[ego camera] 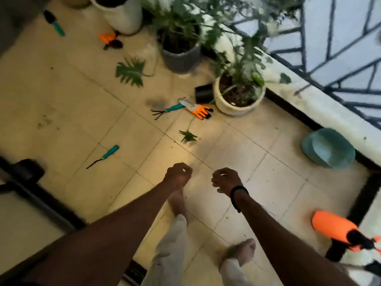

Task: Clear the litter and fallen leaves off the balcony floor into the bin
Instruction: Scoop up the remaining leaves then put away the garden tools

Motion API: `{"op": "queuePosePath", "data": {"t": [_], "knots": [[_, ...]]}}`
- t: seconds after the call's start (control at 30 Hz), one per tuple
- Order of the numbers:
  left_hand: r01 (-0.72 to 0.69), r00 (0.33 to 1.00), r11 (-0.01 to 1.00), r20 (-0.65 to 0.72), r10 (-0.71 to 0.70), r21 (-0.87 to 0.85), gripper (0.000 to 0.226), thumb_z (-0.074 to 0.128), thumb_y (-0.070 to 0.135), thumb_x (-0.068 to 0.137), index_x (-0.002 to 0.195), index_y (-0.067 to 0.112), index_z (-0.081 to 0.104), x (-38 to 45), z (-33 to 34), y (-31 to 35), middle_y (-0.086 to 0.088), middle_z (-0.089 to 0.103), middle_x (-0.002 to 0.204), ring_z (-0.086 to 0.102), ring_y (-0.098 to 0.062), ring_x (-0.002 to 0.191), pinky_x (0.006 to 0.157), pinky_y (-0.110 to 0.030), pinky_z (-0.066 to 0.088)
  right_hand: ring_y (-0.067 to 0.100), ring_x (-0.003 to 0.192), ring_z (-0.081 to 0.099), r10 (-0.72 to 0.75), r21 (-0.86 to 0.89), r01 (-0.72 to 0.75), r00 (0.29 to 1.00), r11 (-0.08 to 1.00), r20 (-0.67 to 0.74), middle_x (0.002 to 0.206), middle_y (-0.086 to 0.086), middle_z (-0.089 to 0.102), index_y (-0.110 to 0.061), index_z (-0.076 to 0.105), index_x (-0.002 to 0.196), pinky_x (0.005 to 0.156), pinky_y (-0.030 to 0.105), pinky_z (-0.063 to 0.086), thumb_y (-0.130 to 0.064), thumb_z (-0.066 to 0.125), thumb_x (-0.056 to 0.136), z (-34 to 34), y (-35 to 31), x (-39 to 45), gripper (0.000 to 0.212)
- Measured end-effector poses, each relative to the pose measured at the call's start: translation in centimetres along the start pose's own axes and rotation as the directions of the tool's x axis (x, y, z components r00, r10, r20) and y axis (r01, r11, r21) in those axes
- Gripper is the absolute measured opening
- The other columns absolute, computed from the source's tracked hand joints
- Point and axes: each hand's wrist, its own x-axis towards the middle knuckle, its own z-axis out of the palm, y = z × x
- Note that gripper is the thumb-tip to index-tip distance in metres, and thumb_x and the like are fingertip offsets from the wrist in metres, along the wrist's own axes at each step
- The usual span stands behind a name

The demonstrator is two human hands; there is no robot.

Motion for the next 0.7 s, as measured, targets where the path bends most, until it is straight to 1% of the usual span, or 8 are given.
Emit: {"op": "queuePosePath", "data": {"t": [0.1,0.23,0.33,0.43,0.53,0.6,0.67,0.7], "knots": [[0.058,0.998,0.992,-0.026,-0.061,-0.114,0.034,0.056,0.04,0.094,0.118,0.021,0.07,-0.6,-5.3,-3.1,-0.01,0.072,0.118,0.068,-0.031,0.111,0.095,-0.039,0.057,0.027,0.072,0.065,-0.034,-0.131,0.041,0.998,0.991,0.052,0.082,0.014,0.071,-0.016,0.064,0.078,0.057,0.027,0.048,-0.004,0.067,0.092,4.4,-4.0,-1.3,0.018],[0.104,0.99,0.972,-0.072,-0.122,-0.212,0.055,0.049,0.053,0.077,0.115,0.02,0.069,-1.2,-11.2,-6.6,-0.012,0.073,0.117,0.067,-0.036,0.113,0.095,-0.044,0.057,0.028,0.074,0.066,-0.057,-0.336,0.092,0.992,0.937,0.115,0.086,0.015,0.072,-0.02,0.065,0.078,0.064,0.032,0.051,-0.006,0.068,0.091,9.6,-8.7,-3.2,0.02],[0.147,0.978,0.953,-0.104,-0.18,-0.266,0.038,0.054,0.048,0.089,0.114,0.024,0.07,-1.9,-14.6,-7.9,-0.01,0.073,0.116,0.068,-0.033,0.11,0.091,-0.042,0.059,0.033,0.077,0.07,-0.061,-0.381,0.109,0.989,0.918,0.136,0.087,0.018,0.075,-0.016,0.068,0.078,0.069,0.034,0.052,-0.01,0.073,0.089,12.5,-11.9,-4.1,0.013],[0.185,0.967,0.933,-0.114,-0.229,-0.308,0.034,0.056,0.045,0.094,0.117,0.023,0.069,-1.8,-17.1,-8.5,-0.009,0.072,0.12,0.066,-0.031,0.114,0.096,-0.041,0.057,0.031,0.089,0.071,-0.107,-0.452,0.157,0.985,0.878,0.134,0.088,0.011,0.075,-0.021,0.067,0.074,0.084,0.038,0.057,-0.018,0.071,0.091,14.7,-15.3,-3.9,0.018],[0.196,0.962,0.913,-0.113,-0.25,-0.359,0.032,0.058,0.042,0.094,0.115,0.02,0.071,-0.4,-19.0,-8.4,-0.01,0.073,0.119,0.067,-0.032,0.114,0.1,-0.044,0.055,0.026,0.087,0.07,-0.129,-0.476,0.185,0.981,0.86,0.147,0.084,0.006,0.072,-0.011,0.072,0.091,0.081,0.035,0.056,-0.022,0.068,0.094,16.9,-18.7,-2.2,0.013],[0.179,0.964,0.889,-0.106,-0.244,-0.423,0.032,0.06,0.041,0.093,0.112,0.018,0.072,1.5,-20.1,-8.1,-0.011,0.073,0.118,0.067,-0.033,0.114,0.101,-0.045,0.054,0.021,0.072,0.069,-0.108,-0.471,0.171,0.981,0.866,0.159,0.076,0.004,0.071,-0.008,0.073,0.097,0.071,0.031,0.057,-0.019,0.07,0.093,18.2,-20.8,0.2,0.012],[0.187,0.961,0.859,-0.091,-0.26,-0.476,0.035,0.058,0.038,0.095,0.118,0.014,0.07,3.2,-21.4,-7.9,-0.011,0.072,0.12,0.067,-0.033,0.113,0.1,-0.046,0.054,0.02,0.069,0.068,-0.061,-0.508,0.156,0.978,0.847,0.199,0.079,0.006,0.071,-0.01,0.071,0.096,0.076,0.034,0.059,-0.01,0.07,0.092,19.7,-22.9,2.2,0.004],[0.184,0.962,0.851,-0.089,-0.259,-0.491,0.034,0.055,0.034,0.097,0.121,0.013,0.069,4.0,-21.7,-7.6,-0.011,0.071,0.121,0.067,-0.032,0.112,0.1,-0.046,0.055,0.023,0.073,0.069,-0.04,-0.525,0.155,0.974,0.837,0.224,0.083,0.009,0.071,-0.012,0.069,0.092,0.081,0.039,0.06,-0.003,0.071,0.09,20.2,-23.8,2.7,0.01]]}}
